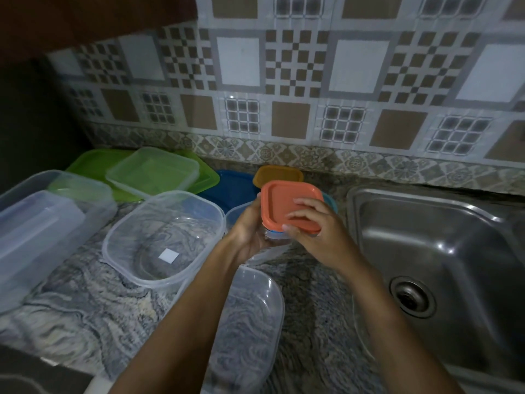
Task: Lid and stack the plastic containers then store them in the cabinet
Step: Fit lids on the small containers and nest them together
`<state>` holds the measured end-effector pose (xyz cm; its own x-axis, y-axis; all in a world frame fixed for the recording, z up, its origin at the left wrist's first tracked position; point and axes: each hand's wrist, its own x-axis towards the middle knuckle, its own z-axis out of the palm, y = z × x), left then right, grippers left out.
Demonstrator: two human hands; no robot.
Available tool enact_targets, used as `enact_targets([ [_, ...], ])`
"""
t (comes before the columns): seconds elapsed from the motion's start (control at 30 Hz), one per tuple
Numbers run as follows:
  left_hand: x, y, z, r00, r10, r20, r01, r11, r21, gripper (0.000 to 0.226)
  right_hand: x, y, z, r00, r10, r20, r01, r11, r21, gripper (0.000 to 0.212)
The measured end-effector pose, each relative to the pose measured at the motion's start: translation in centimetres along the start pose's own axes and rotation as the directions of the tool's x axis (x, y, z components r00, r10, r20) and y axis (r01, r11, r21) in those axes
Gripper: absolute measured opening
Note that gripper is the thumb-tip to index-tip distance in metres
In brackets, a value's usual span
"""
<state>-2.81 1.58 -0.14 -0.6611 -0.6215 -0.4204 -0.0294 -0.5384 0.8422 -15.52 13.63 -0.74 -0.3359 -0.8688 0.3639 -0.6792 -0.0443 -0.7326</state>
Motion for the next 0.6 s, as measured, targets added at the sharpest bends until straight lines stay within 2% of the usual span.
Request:
enact_targets([
  [0.1,-0.1,0.1,-0.4,1.0,0.001,0.027,0.001,0.996,-0.093,0.071,0.0,-0.1,0.2,1.0,-0.01,-0.002,0.01,1.0,0.01,0.016],
  [0.23,-0.9,0.3,0.0,0.999,0.007,0.036,-0.006,0.999,-0.033,0.062,0.1,0.0,0.6,0.999,-0.032,0.005,0.032,0.999,0.0,0.012],
  [0.3,-1.0,0.4,0.3,1.0,0.008,0.02,-0.008,1.0,-0.012,0.057,0.4,-0.2,0.9,0.995,0.013,-0.098,-0.011,1.0,0.03,0.018],
  [0.33,-1.0,0.5,0.3,1.0,0.011,0.014,-0.011,1.0,-0.01,0.055,0.6,-0.4,0.9,0.977,0.108,-0.182,-0.091,0.991,0.098,0.024],
  [0.37,-1.0,0.6,0.3,1.0,0.013,0.014,-0.013,1.0,-0.015,0.053,1.0,-0.4,0.8,0.938,0.249,-0.242,-0.201,0.958,0.205,0.032],
  [0.4,-1.2,0.8,0.4,1.0,0.013,0.023,-0.013,1.0,-0.01,0.052,1.5,-0.5,0.6,0.878,0.412,-0.244,-0.32,0.884,0.341,0.038],
  [0.47,-1.4,1.1,0.4,0.998,0.01,0.057,-0.011,1.0,0.009,0.051,2.3,-0.6,0.2,0.763,0.646,-0.042,-0.51,0.64,0.574,0.046],
  [0.5,-1.5,1.2,0.4,0.998,0.001,0.067,-0.001,1.0,0.014,0.05,2.4,-0.6,0.1,0.728,0.681,0.079,-0.573,0.541,0.616,0.044],
  [0.53,-1.7,1.2,0.5,0.998,-0.007,0.063,0.006,1.0,0.015,0.049,2.4,-0.7,0.0,0.714,0.683,0.152,-0.608,0.498,0.619,0.04],
  [0.6,-2.1,1.4,0.7,0.998,-0.008,0.064,0.008,1.0,0.008,0.047,2.4,-0.5,0.0,0.732,0.664,0.152,-0.602,0.526,0.601,0.028],
])
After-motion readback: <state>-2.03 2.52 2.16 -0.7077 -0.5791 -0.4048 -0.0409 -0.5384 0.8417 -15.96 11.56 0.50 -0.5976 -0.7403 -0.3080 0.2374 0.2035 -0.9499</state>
